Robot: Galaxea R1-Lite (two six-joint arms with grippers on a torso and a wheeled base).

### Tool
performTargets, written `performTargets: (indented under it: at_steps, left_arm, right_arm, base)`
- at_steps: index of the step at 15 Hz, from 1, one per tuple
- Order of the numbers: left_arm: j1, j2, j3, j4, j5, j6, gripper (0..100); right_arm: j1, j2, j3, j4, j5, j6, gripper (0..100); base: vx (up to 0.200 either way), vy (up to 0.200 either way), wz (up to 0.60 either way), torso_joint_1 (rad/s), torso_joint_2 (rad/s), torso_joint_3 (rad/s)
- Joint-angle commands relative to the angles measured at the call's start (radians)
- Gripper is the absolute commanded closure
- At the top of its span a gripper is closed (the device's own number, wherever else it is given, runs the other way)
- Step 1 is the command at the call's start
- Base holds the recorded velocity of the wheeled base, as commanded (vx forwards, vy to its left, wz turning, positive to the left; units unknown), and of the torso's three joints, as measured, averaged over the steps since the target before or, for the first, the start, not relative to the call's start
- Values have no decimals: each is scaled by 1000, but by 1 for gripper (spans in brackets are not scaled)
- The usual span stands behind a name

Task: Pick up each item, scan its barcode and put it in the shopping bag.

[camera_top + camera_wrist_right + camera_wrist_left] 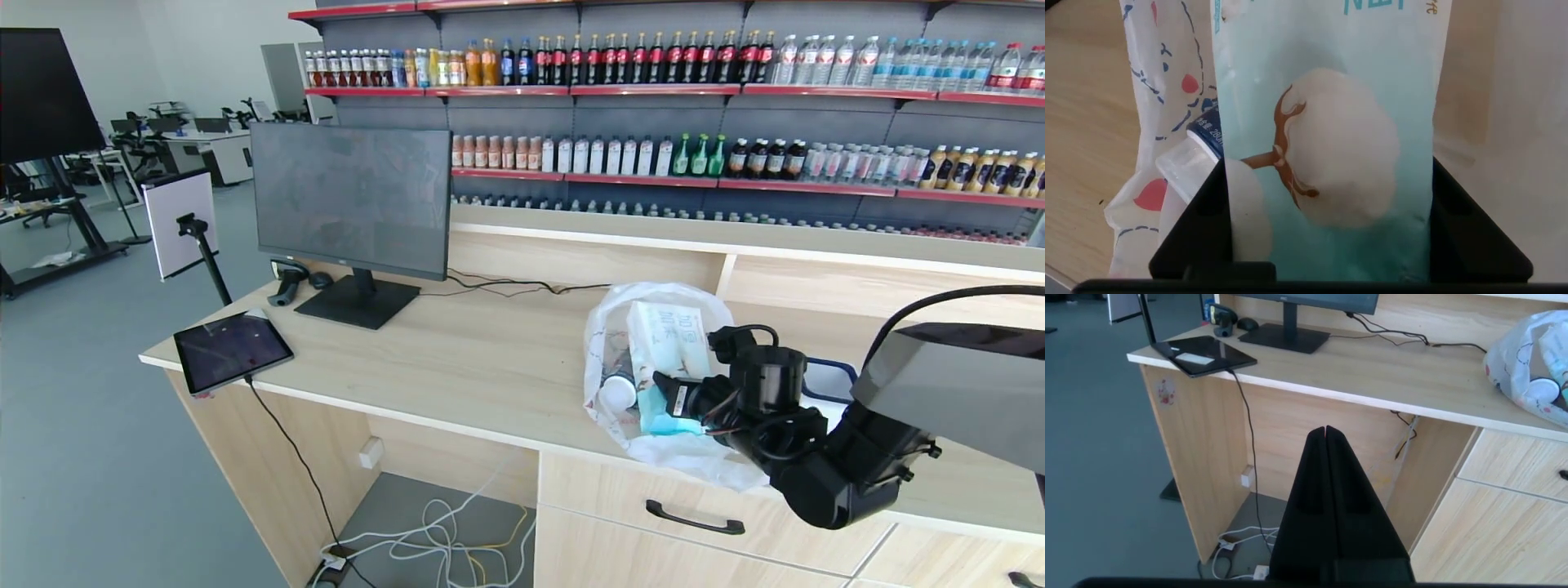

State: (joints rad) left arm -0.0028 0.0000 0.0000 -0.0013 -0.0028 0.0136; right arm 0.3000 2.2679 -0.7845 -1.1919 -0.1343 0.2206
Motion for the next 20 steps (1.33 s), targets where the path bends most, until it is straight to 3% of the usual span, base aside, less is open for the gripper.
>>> performTargets:
  at_steps: [1,5,8,18,19,20]
  left_arm:
    - [0,0,0,0,0,0,100]
    - [0,0,0,0,0,-1,100]
    - [0,0,0,0,0,5,100]
    - [0,0,0,-5,1,5,100]
    - [0,0,0,-6,1,5,100]
    - [0,0,0,-6,1,5,100]
  right_arm:
    - [-1,-27,-76,61,4,0,100]
    - [-1,-87,-200,316,54,-3,100]
    - [-25,-103,-211,402,73,-10,100]
    - [-25,-64,-182,362,36,-12,100]
    - [-24,-62,-179,362,36,-14,0]
    - [-24,-62,-174,360,36,-14,0]
  base:
    - [0,0,0,0,0,0]
    - [0,0,0,0,0,0]
    - [0,0,0,0,0,0]
    - [0,0,0,0,0,0]
    - [0,0,0,0,0,0]
    - [0,0,0,0,0,0]
